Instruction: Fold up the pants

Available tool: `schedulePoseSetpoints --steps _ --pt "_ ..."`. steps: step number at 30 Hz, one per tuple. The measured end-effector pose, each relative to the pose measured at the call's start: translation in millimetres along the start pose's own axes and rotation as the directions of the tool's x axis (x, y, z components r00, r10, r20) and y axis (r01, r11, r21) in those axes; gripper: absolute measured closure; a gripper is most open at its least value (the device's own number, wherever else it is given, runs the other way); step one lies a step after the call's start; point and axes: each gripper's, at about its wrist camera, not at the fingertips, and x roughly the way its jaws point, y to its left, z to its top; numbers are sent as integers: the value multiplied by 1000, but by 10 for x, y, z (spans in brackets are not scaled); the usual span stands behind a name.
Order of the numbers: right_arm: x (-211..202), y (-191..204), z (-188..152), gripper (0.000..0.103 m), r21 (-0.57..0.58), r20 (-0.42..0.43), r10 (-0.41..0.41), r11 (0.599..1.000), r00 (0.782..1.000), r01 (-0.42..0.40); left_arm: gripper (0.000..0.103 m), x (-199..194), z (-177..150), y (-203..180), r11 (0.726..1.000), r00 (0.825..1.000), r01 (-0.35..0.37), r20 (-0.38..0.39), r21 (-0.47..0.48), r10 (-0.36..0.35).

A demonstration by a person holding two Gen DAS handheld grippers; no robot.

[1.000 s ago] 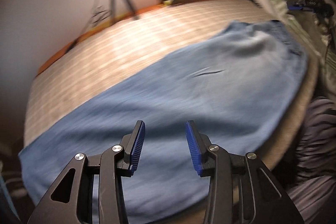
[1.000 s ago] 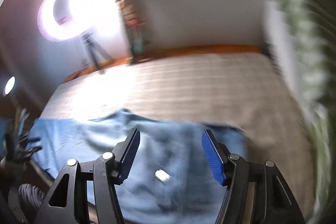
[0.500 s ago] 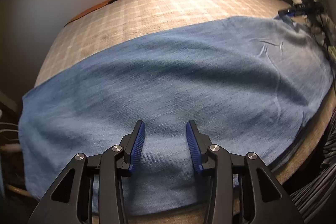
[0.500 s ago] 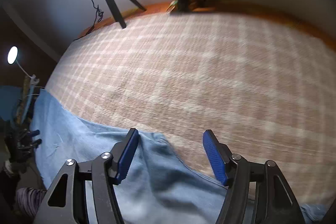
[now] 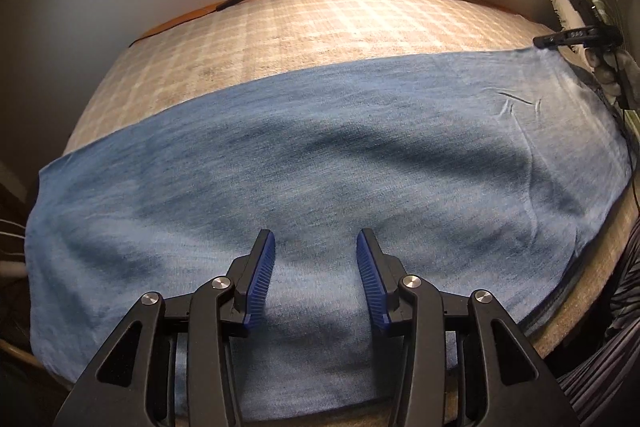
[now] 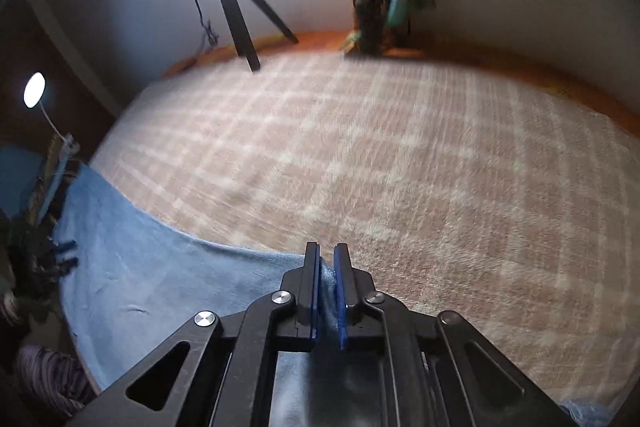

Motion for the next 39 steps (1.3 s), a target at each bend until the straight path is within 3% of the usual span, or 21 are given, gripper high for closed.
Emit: schedulePoseSetpoints --steps 1,3,9,11,14,18,24,28,30,36,39 --pt "21 17 4 89 -2 -4 -26 1000 1000 26 61 -23 -26 13 1000 1000 0 0 -3 0" --pt "-16 32 17 65 15 10 -67 998 998 67 61 -71 -75 76 1000 1000 -4 -4 -28 4" --pt "-407 189 24 58 40 89 -50 998 995 46 61 -295 -347 445 985 998 -58 14 -159 61" --pt "-532 306 17 57 31 106 -35 999 994 32 55 -367 -493 614 973 994 -108 6 -204 111" --pt "-712 548 -4 55 -4 128 -28 1000 991 29 52 -464 -759 937 941 988 -153 -19 -301 155" --pt "-961 901 -63 52 -25 157 -9 1000 988 13 55 -701 -1083 1361 871 975 -207 -20 -445 222" --pt "-1168 1547 -150 45 -89 179 37 996 983 -21 50 -1078 -1494 1940 777 979 -124 51 -617 196" --pt "-1164 1965 -196 43 -136 165 65 990 984 -43 47 -1100 -1679 2324 682 987 0 107 -732 116" --pt "-1136 2169 -199 43 -163 155 70 986 985 -45 47 -1060 -1753 2423 648 987 37 129 -761 96" --pt "-1100 2638 -190 43 -203 130 96 977 987 -69 47 -830 -1813 2573 584 986 95 156 -806 55" --pt "-1092 2806 -202 43 -214 122 105 974 987 -78 35 -851 -1805 2528 572 982 113 181 -812 63"
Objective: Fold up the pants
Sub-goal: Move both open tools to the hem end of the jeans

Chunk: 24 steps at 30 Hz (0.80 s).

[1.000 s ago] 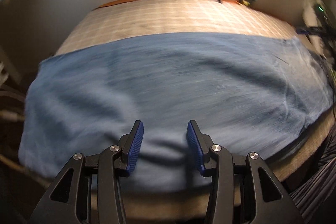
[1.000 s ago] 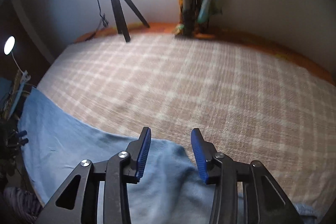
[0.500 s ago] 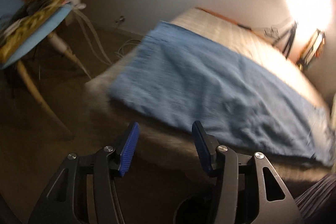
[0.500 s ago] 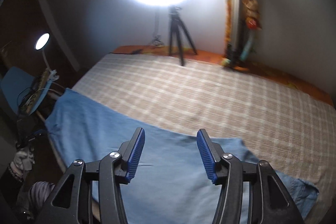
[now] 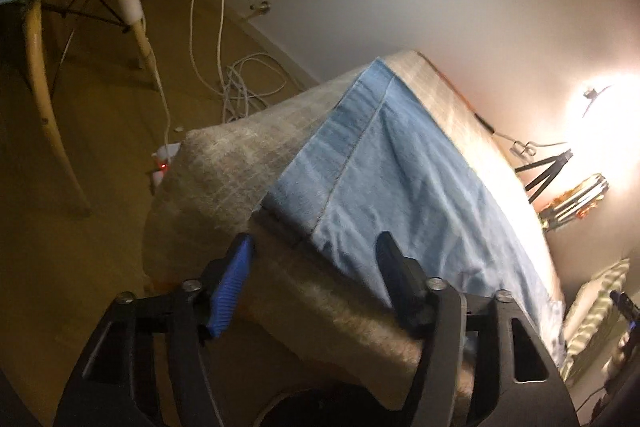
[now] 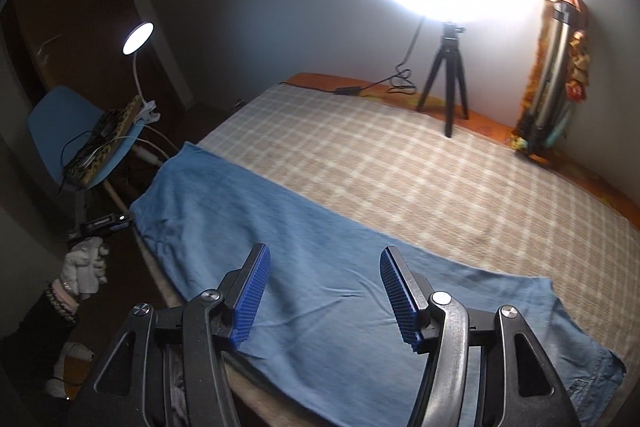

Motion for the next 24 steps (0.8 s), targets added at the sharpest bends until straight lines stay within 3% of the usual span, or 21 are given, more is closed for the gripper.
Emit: schedulePoseSetpoints --steps 7,12,16,17,18,19,22,24 --pt "122 269 72 43 -9 -19 24 1000 1000 -24 36 -4 43 20 999 996 -22 80 -24 24" --pt "191 406 103 43 -15 -28 33 999 999 -33 36 73 58 -110 985 986 -142 102 92 133" --pt "240 447 114 43 -5 -35 43 999 998 -43 38 116 59 -148 973 973 -200 137 115 184" --pt "259 456 118 43 -2 -37 44 999 998 -44 40 130 57 -167 969 969 -215 147 120 197" --pt "279 467 123 43 -2 -40 43 999 998 -43 59 137 49 -198 963 965 -233 157 137 211" --pt "296 479 132 43 -4 -43 41 999 998 -42 66 166 35 -237 956 964 -244 152 163 220" --pt "360 512 162 43 -2 -50 49 999 998 -49 75 208 -28 -353 930 952 -287 177 229 250" --pt "419 535 207 43 9 -54 64 998 996 -64 83 202 -43 -353 937 958 -261 182 231 222"
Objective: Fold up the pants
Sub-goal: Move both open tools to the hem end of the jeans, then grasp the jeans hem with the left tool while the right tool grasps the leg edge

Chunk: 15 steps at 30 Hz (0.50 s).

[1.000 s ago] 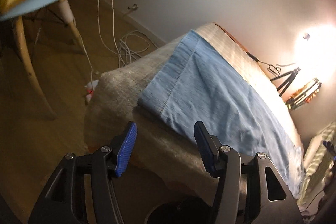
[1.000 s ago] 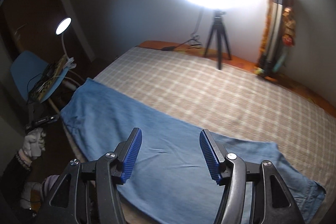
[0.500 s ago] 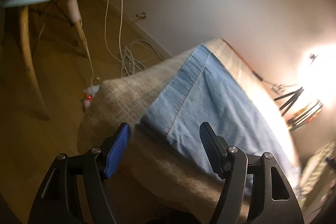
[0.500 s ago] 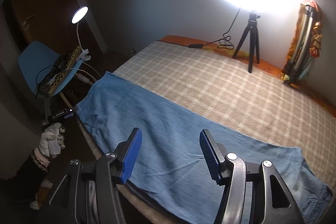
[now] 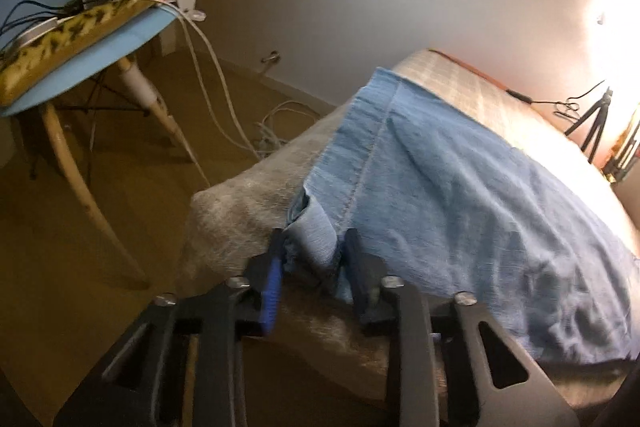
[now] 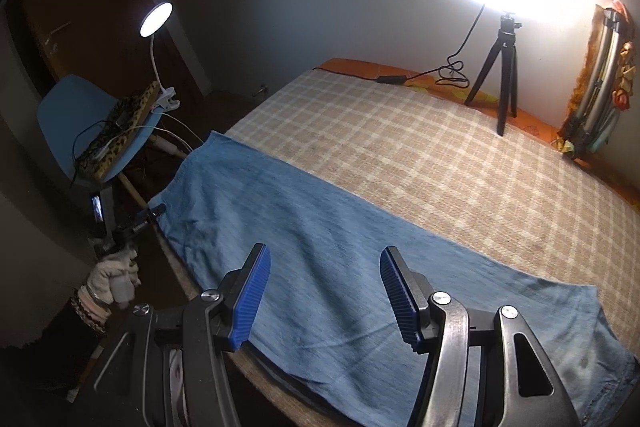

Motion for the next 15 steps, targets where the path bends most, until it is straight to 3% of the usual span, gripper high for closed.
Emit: schedulePoseSetpoints --steps 4,9,15 --pt "189 166 199 43 -24 -25 26 999 999 -26 86 -93 5 -25 999 998 37 55 -4 -36" --pt "634 497 658 43 -87 -78 109 989 991 -116 86 -229 38 -227 995 988 86 123 49 -92" --pt "1539 1047 1139 43 -128 -203 222 960 954 -251 87 -293 32 -456 987 976 118 169 111 -135"
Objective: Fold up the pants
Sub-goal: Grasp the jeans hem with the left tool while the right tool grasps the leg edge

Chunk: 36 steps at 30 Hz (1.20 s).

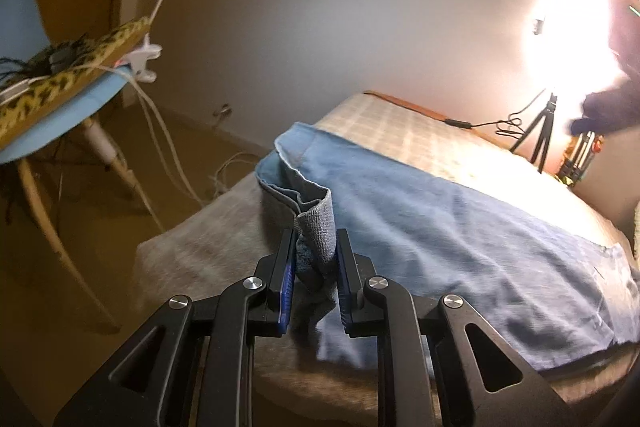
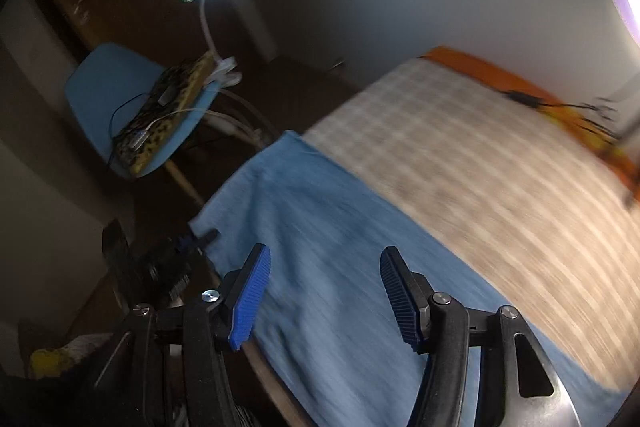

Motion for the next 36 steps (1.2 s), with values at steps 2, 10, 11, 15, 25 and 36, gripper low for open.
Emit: schedulePoseSetpoints --steps 2,10,11,15,25,36 --pt "282 82 154 43 0 -37 39 999 999 -39 87 8 -15 -56 1000 1000 1 8 31 -2" --pt "1498 551 697 41 -26 -205 108 993 973 -115 87 47 -69 -105 995 1000 9 18 96 -11" --pt "1635 636 759 41 -37 -225 101 993 969 -112 87 50 -70 -112 995 1000 12 19 102 -14" --pt "2032 914 926 40 -81 -303 64 992 951 -92 87 58 -90 -163 990 999 8 31 142 -13" --pt "2726 1563 934 38 -357 -429 -274 927 861 117 87 43 -140 -268 983 998 20 46 184 -29" --pt "2676 1303 915 98 -327 -386 -323 924 864 199 76 -6 -179 -169 989 997 -54 55 135 47"
